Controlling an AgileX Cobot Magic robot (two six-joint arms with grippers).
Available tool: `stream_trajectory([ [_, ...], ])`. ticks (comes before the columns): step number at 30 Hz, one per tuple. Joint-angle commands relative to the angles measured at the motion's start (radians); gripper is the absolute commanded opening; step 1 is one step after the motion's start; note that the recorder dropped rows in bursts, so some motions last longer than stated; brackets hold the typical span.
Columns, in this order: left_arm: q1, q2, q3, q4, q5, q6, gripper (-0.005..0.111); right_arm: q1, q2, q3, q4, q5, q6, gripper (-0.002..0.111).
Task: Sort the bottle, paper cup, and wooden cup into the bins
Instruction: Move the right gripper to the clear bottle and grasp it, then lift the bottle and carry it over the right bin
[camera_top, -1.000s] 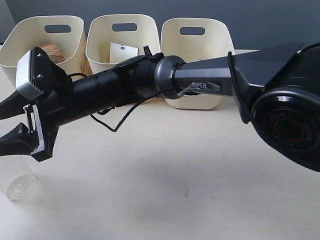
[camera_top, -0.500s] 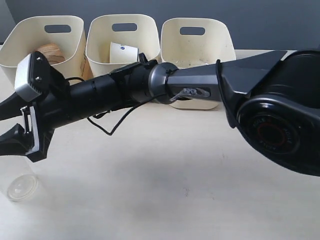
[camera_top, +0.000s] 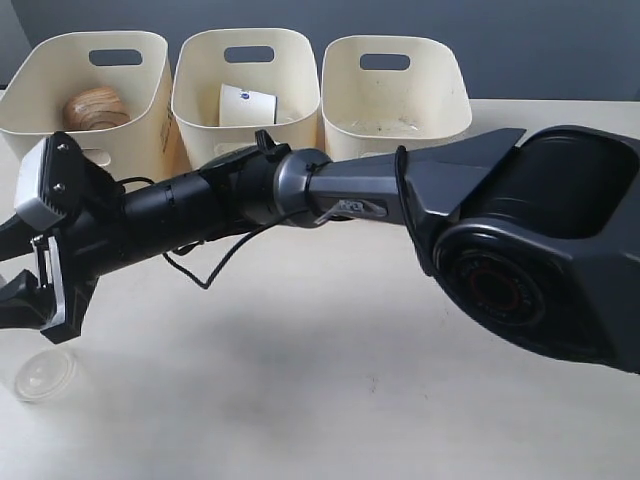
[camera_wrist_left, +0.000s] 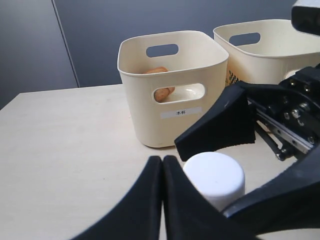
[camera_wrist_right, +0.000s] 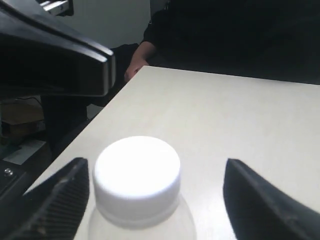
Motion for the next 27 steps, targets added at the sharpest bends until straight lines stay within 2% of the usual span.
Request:
stream_trajectory([
  [1, -0.003, 0.003, -0.003, 0.000, -0.014, -0.003, 0.000, 0.002, -0.001, -0.005, 0.012, -0.005, -0.004, 0.042],
  [4, -0.003, 0.003, -0.003, 0.000, -0.014, -0.003, 0.000, 0.002, -0.001, -0.005, 0.012, -0.001, -0.004, 0.002],
  [5, -0.003, 0.003, -0.003, 0.000, -0.014, -0.003, 0.000, 0.000, -0.001, -0.005, 0.012, 0.000, -0.004, 0.001],
  [12, -0.003, 0.003, -0.003, 0.000, -0.014, -0.003, 0.000, -0.044, -0.094, -0.003, -0.026, 0.007, 0.033, -0.001],
  [15, -0.003, 0.003, -0.003, 0.000, -0.014, -0.003, 0.000, -0.123, -0.194, -0.001, -0.136, 0.033, 0.148, -0.001],
  [18, -0.003, 0.003, -0.003, 0.000, -0.014, -0.003, 0.000, -0.196, -0.289, 0.034, -0.128, 0.022, 0.163, -0.001],
  [22, -0.003, 0.003, -0.003, 0.000, -0.014, -0.003, 0.000, -0.369, -0.535, 0.254, -0.123, -0.003, 0.109, -0.001],
  [24, -0.003, 0.003, -0.003, 0.000, -0.014, -0.003, 0.000, -0.457, -0.670, 0.426, -0.006, -0.096, -0.017, -0.001],
  [27, -0.003, 0.003, -0.003, 0.000, -0.014, -0.003, 0.000, -0.566, -0.760, 0.500, 0.003, -0.131, -0.017, -0.001],
])
